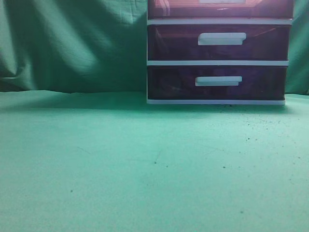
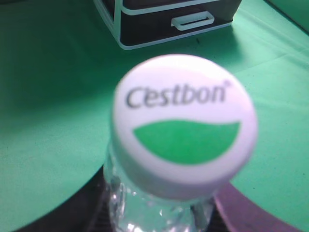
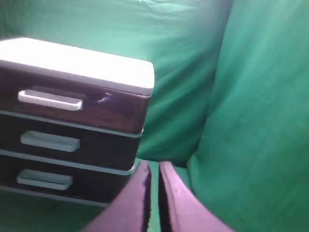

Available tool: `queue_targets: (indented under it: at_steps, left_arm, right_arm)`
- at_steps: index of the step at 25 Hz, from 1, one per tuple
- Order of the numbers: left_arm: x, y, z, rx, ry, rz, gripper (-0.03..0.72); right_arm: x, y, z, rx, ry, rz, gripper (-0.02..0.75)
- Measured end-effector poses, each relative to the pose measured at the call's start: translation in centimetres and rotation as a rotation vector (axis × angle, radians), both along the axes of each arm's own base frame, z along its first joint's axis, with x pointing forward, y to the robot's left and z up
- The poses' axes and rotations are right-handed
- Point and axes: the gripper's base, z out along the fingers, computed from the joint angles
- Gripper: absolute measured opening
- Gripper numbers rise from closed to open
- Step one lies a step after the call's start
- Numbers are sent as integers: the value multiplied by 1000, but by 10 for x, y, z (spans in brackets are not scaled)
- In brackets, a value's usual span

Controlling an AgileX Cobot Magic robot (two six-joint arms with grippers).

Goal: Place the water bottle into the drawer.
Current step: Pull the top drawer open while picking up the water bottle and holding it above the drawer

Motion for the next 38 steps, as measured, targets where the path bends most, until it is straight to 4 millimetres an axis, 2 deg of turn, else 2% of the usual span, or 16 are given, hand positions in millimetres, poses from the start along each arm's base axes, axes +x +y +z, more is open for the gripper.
queue_targets:
  at_steps: [3,7,9,13,19,23,24,25,34,35,37,38]
  left_arm:
    - [0,0,0,-1,-3,1,250]
    - [3,-1,-1,1,5,2,250]
    - [4,-1,-2,2,9,3,250]
    - [8,-2,-4,7,19,4,250]
    - [11,-3,-6,9,26,6,250]
    - [11,-2,-6,11,25,6,250]
    - [11,-2,-6,11,25,6,250]
    - [11,-2,-6,12,24,5,250]
    - [11,0,-7,53,14,5,250]
    - [11,0,-8,63,13,5,250]
    - [11,1,-8,82,15,4,250]
    - [11,1,-9,89,17,3,250]
  right_arm:
    - [31,6,3,-304,-24,61,48]
    - [76,25,-1,-704,-25,198,48]
    - [99,37,-8,-846,-23,274,48]
    - [144,62,-23,-1021,-80,386,48]
    - [206,77,-39,-1100,-76,432,286]
    - [234,83,-44,-1138,-74,439,279]
    - [241,84,-46,-1142,-73,440,319]
    - [247,85,-47,-1149,-74,440,300]
    - [286,94,-53,-1263,-111,460,300]
    - [290,96,-54,-1268,-114,462,237]
    - [297,97,-58,-1277,-110,467,180]
    - [300,98,-59,-1280,-109,467,196]
